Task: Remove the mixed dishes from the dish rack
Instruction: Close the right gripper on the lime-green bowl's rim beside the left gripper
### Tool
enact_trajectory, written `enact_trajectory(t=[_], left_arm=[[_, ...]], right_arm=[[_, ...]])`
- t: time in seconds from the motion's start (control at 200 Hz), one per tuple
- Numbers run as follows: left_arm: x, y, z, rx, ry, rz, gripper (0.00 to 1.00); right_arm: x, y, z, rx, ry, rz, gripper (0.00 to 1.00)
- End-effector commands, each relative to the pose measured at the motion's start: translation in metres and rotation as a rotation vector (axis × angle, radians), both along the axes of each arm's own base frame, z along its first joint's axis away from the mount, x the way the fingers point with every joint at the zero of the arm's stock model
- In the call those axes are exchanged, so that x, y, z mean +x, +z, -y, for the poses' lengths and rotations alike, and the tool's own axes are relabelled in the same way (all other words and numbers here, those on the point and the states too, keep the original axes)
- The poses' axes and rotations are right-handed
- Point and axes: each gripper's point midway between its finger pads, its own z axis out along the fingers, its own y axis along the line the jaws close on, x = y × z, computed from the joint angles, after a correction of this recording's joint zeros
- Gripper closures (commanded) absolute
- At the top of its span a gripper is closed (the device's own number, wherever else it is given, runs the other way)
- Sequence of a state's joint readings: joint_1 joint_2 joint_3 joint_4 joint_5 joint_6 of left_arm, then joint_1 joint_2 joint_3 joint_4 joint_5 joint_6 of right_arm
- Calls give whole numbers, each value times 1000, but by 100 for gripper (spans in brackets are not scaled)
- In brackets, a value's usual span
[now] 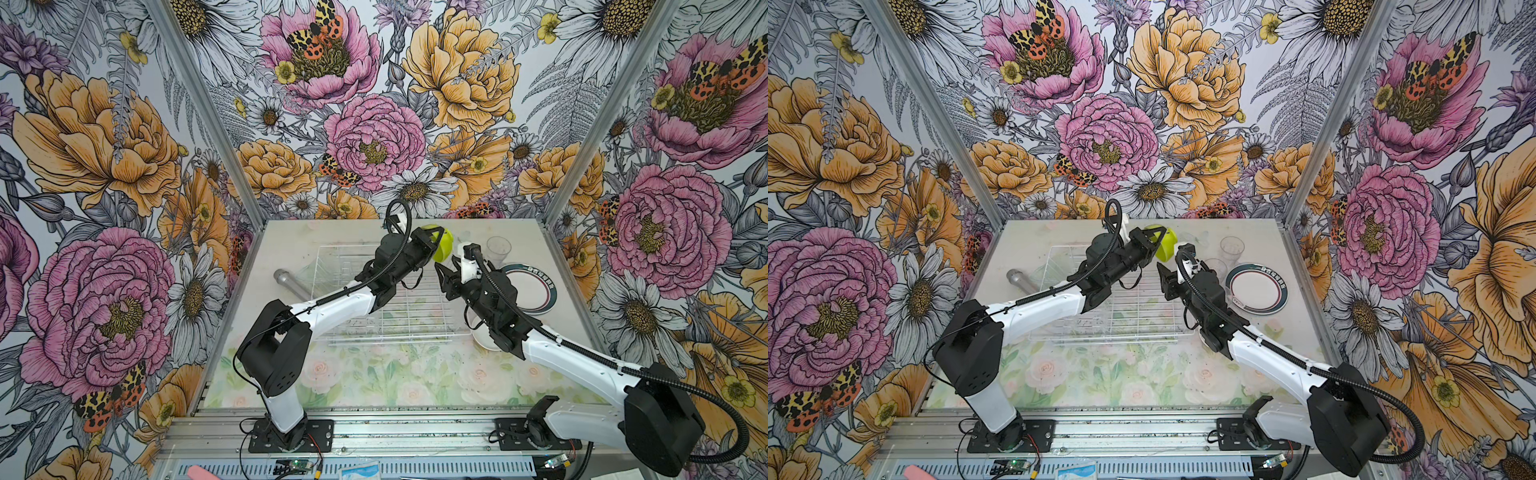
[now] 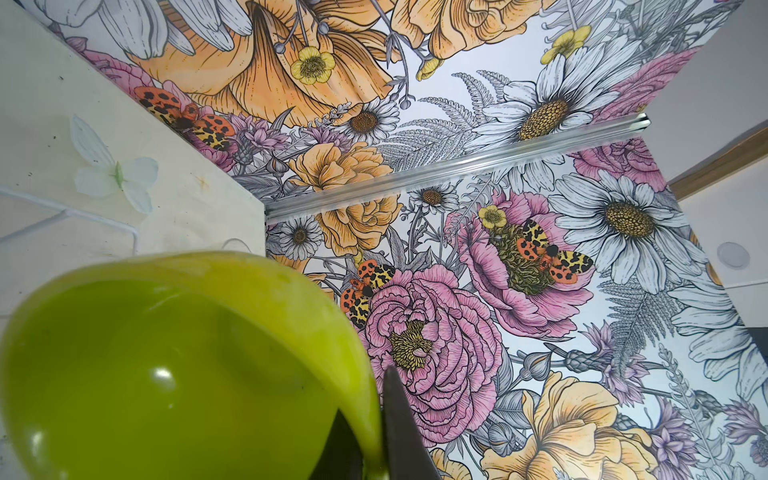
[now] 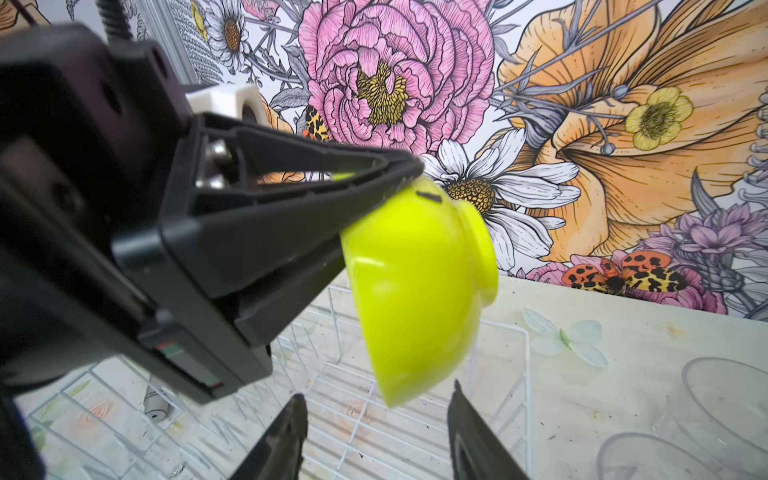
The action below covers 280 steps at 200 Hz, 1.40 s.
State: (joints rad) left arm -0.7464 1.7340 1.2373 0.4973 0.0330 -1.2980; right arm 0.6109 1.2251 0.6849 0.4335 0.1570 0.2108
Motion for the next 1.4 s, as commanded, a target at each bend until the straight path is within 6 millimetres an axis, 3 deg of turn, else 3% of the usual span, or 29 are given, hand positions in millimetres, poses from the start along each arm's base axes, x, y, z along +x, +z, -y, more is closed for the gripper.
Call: enact_trajectory(t=[0.0, 0.08, 0.45, 0.59, 0.851, 1.396], left_arm=[[-10, 37, -7, -119, 7, 53, 100], [-11, 36, -9, -137, 8, 43, 100], [-19, 44, -17, -192, 6, 43, 100], [-22, 42, -19, -207, 6, 29, 100], [-22, 26, -12, -280, -36, -31, 100], [-29, 31, -8, -293, -89, -34, 100]], right_arm=[[11, 20, 10, 42, -104, 97, 47], [15, 19, 15, 54, -151, 116, 51], [35, 14, 4, 31, -201, 138, 66], [40, 13, -3, 41, -212, 143, 81], [43, 23, -16, 60, -229, 203, 79], [46, 30, -44, 31, -103, 232, 65]])
